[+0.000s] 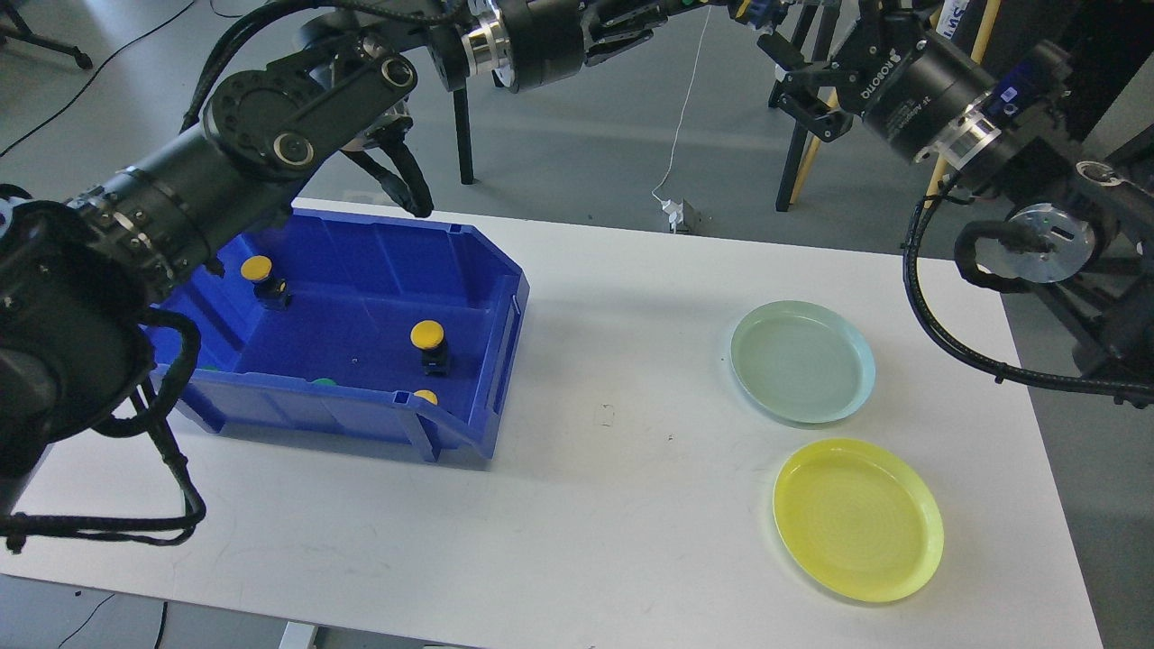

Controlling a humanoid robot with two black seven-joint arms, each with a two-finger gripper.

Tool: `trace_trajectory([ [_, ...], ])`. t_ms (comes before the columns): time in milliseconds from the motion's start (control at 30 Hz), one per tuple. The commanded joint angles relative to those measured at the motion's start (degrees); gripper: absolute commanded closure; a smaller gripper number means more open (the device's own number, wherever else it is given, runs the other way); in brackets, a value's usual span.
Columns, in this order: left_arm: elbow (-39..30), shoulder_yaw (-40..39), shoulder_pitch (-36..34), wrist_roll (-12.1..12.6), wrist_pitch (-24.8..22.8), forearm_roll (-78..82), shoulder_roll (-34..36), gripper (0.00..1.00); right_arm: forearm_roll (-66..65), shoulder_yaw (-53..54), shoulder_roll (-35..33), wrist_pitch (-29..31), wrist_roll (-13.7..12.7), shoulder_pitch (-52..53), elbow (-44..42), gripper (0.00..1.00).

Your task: Pass button and place on color plate

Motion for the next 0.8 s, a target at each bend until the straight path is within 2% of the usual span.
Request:
trace_trajectory([
  [0, 1.4, 0.0, -0.1, 0.0, 0.0, -1.6, -1.5, 0.70, -0.1, -0.2, 0.5, 0.0, 0.1, 0.9, -0.3, 0.02],
  [234, 5.5, 0.0, -0.6, 0.0, 0.0, -4.8, -3.8, 0.70, 0.0, -0.3, 1.0, -0.6, 0.7, 1.3, -0.3, 0.07],
  [501, 7.7, 0.0, -0.6, 0.0, 0.0, -6.5, -4.5, 0.70, -0.1, -0.5, 1.5, -2.5, 1.3, 1.5, -0.6, 0.31],
  [634, 7.7, 0.0, -0.6, 0.0, 0.0, -6.6, -4.4, 0.70, -0.4, -0.6, 2.5, -3.1, 1.2, 1.9, -0.7, 0.35],
  [768, 7.7, 0.0, -0.6, 0.0, 0.0, -6.5, -4.4, 0.70, -0.7, -0.6, 3.1, -3.0, 1.0, 2.4, -1.7, 0.46],
])
